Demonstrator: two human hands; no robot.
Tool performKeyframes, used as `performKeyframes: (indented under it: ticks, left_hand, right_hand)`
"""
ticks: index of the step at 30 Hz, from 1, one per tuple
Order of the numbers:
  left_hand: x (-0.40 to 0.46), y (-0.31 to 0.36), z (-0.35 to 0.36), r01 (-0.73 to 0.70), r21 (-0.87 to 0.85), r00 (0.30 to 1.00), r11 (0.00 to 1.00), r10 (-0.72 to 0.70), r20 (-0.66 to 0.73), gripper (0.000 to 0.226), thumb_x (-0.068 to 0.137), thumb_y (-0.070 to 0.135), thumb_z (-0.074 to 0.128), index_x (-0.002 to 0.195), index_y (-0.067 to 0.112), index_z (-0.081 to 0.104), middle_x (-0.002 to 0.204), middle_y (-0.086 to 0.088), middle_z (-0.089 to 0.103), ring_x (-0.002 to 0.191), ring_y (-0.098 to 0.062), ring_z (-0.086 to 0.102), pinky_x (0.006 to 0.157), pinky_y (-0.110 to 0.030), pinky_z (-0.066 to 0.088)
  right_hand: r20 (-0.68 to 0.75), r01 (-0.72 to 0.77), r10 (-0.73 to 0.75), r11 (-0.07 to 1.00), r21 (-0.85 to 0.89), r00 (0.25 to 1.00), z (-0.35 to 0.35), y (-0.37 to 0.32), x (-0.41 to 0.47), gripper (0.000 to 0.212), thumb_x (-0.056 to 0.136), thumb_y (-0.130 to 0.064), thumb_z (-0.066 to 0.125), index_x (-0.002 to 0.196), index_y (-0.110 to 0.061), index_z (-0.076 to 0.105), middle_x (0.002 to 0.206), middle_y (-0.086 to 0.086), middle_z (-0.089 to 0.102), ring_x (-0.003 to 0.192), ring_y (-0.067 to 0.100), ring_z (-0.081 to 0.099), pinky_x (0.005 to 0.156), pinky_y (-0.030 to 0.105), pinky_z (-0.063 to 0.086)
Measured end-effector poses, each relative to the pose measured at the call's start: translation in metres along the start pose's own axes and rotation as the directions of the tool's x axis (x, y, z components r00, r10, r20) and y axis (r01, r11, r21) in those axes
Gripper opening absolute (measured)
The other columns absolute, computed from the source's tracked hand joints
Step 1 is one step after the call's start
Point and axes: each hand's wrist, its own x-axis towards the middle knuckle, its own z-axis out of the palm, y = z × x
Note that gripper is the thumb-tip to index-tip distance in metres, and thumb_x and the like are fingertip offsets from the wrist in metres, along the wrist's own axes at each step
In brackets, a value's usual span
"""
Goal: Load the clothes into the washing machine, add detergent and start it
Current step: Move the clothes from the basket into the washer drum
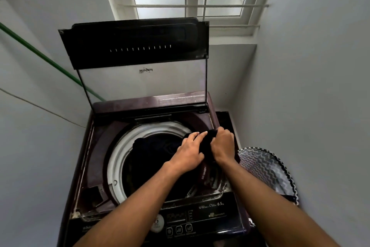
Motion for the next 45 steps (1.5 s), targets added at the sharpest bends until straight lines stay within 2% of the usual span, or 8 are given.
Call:
performKeyframes:
  ticks: [11,17,21,25,29,34,38,45]
  left_hand:
    - [-0.010,-0.037,-0.019,-0.004,-0.204,0.969,0.979,-0.046,-0.241,0.084,0.085,0.009,0.064,0.157,0.020,0.022,0.156,-0.005,0.032,0.143,-0.021,0.034,0.120,-0.034,0.028]
    - [-0.043,-0.093,-0.036,0.106,-0.276,0.882,0.955,-0.219,-0.418,0.055,0.088,0.003,0.057,0.142,0.013,0.049,0.140,-0.006,0.050,0.129,-0.020,0.050,0.114,-0.031,0.035]
    - [-0.059,-0.135,-0.041,0.246,-0.141,0.917,0.959,-0.277,-0.285,0.056,0.089,0.007,0.056,0.144,0.016,0.047,0.143,-0.003,0.045,0.133,-0.021,0.044,0.114,-0.031,0.035]
    - [-0.059,-0.154,-0.042,0.285,-0.104,0.949,0.953,-0.296,-0.113,0.071,0.087,0.010,0.059,0.152,0.028,0.035,0.147,-0.002,0.036,0.132,-0.021,0.044,0.110,-0.032,0.040]
    - [-0.054,-0.167,-0.037,0.289,-0.141,0.957,0.947,-0.280,0.080,0.073,0.087,0.009,0.060,0.152,0.026,0.033,0.147,-0.003,0.035,0.128,-0.022,0.049,0.103,-0.030,0.045]
    - [-0.062,-0.187,-0.020,0.266,-0.062,0.964,0.962,-0.265,0.021,0.066,0.091,0.012,0.059,0.151,0.025,0.035,0.145,-0.004,0.034,0.133,-0.022,0.037,0.108,-0.032,0.040]
    - [-0.069,-0.207,-0.005,0.290,0.138,0.950,0.947,-0.303,0.081,0.060,0.093,0.026,0.058,0.149,0.027,0.037,0.140,-0.008,0.035,0.127,-0.030,0.037,0.105,-0.041,0.041]
    - [-0.046,-0.234,0.020,0.337,0.125,0.876,0.933,-0.360,0.320,0.072,0.093,0.028,0.063,0.155,0.024,0.027,0.157,-0.012,0.017,0.134,-0.034,0.041,0.111,-0.036,0.040]
  right_hand:
    - [-0.087,0.339,-0.327,0.910,0.240,0.941,0.013,-0.071,-0.013,0.024,0.085,0.002,0.055,0.103,-0.003,0.069,0.093,0.016,0.070,0.092,0.033,0.061,0.082,0.036,0.048]
    - [0.251,0.235,-0.353,0.886,0.401,0.901,0.049,-0.111,-0.047,0.040,0.082,-0.015,0.065,0.122,-0.013,0.062,0.109,0.013,0.071,0.105,0.030,0.065,0.094,0.036,0.051]
    - [0.462,0.224,-0.288,0.956,0.189,0.839,0.079,-0.116,-0.062,0.066,0.084,-0.050,0.067,0.141,-0.025,0.046,0.139,0.006,0.057,0.133,0.025,0.048,0.108,0.046,0.040]
    - [0.618,0.124,-0.067,0.991,-0.051,0.783,0.099,-0.116,-0.057,0.093,0.078,-0.065,0.067,0.154,-0.031,0.024,0.165,0.011,0.003,0.150,0.044,0.000,0.112,0.070,0.010]
    - [0.781,-0.054,0.086,0.996,-0.067,0.619,0.135,-0.106,-0.059,0.112,0.079,-0.060,0.071,0.158,-0.024,0.000,0.163,0.023,-0.003,0.146,0.051,0.014,0.116,0.058,0.025]
    - [0.812,-0.049,0.169,0.984,-0.172,0.558,0.171,-0.107,-0.055,0.105,0.089,-0.057,0.062,0.157,-0.022,-0.009,0.163,0.020,-0.013,0.147,0.052,0.002,0.118,0.058,0.019]
    - [0.801,-0.015,0.169,0.980,-0.196,0.573,0.190,-0.110,-0.040,0.111,0.086,-0.063,0.062,0.158,-0.018,-0.009,0.162,0.025,-0.008,0.147,0.052,0.006,0.118,0.058,0.019]
    - [0.777,-0.011,0.184,0.975,-0.222,0.602,0.229,-0.096,-0.039,0.116,0.084,-0.060,0.067,0.156,-0.026,-0.019,0.161,0.024,-0.020,0.145,0.056,-0.004,0.118,0.060,0.012]
